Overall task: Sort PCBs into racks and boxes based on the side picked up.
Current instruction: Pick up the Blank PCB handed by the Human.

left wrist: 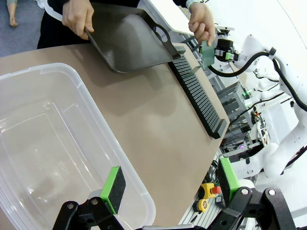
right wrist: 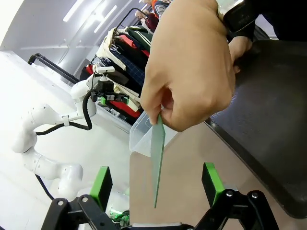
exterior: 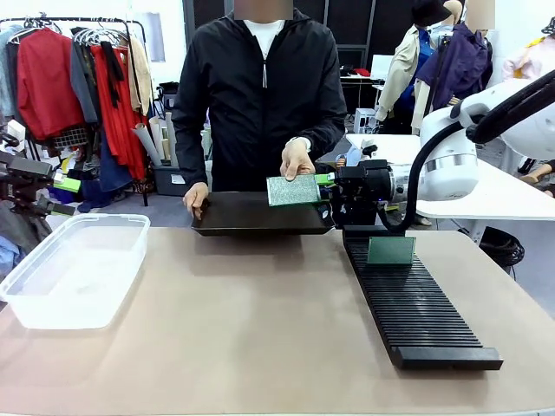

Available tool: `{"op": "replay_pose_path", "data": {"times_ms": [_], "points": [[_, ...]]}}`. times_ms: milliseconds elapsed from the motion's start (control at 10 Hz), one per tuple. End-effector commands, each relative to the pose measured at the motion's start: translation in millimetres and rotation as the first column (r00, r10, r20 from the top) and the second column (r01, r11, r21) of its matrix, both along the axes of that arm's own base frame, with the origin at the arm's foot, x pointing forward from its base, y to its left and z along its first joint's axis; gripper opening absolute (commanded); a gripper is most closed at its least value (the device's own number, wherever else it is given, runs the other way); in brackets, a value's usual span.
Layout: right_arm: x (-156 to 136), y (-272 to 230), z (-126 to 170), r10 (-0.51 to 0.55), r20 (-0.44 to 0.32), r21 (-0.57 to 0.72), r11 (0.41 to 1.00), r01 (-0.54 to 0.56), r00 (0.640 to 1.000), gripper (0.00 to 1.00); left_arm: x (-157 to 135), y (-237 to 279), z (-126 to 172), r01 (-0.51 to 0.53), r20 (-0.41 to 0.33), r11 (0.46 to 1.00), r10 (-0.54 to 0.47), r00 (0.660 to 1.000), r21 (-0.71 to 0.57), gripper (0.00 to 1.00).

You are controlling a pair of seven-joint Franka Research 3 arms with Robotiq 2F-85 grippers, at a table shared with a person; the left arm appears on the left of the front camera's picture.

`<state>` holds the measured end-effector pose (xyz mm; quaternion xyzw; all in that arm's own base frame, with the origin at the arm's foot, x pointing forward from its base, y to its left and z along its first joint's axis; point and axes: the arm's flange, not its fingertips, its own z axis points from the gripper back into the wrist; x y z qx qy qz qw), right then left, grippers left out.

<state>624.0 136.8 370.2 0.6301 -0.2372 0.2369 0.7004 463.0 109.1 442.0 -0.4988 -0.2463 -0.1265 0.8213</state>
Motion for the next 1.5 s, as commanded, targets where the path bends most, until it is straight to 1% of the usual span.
{"op": "replay_pose_path", "data": {"times_ms": [0, 600, 700, 800, 900, 1200, 1300, 1400], "points": [[11, 10, 4, -0.001, -0.009, -0.027, 1.000, 0.001, 1.000, 1.00, -1, 0, 2, -0.001, -0.003, 1.000, 0.001, 1.000, -0.001, 1.00], [25, 28, 6, 0.000, -0.017, -0.051, 0.999, -0.001, 1.000, 1.00, -1, 0, 2, -0.001, -0.003, 1.000, 0.001, 1.000, -0.001, 1.00], [27, 29, 6, -0.004, -0.016, -0.050, 0.999, 0.004, 1.000, 0.98, -1, 0, 2, -0.001, -0.003, 1.000, 0.001, 1.000, -0.001, 1.00], [30, 30, 6, -0.025, -0.010, -0.035, 0.999, 0.024, 1.000, 0.88, -1, 0, 2, -0.001, -0.003, 1.000, 0.001, 1.000, -0.001, 1.00], [31, 30, 6, -0.034, -0.008, -0.034, 0.999, 0.034, 0.999, 0.76, -1, 0, 2, -0.001, -0.003, 1.000, 0.001, 1.000, -0.001, 1.00], [34, 30, 5, -0.063, -0.007, -0.015, 0.998, 0.063, 0.998, 0.17, -1, 0, 2, -0.001, -0.003, 1.000, 0.001, 1.000, -0.001, 1.00], [36, 31, 5, -0.069, -0.011, -0.015, 0.998, 0.069, 0.998, 0.00, -1, 0, 2, -0.001, -0.003, 1.000, 0.001, 1.000, -0.001, 1.00], [38, 32, 5, -0.079, -0.015, -0.007, 0.997, 0.079, 0.997, 0.00, -1, 0, 2, -0.001, -0.003, 1.000, 0.001, 1.000, -0.001, 1.00]]}}
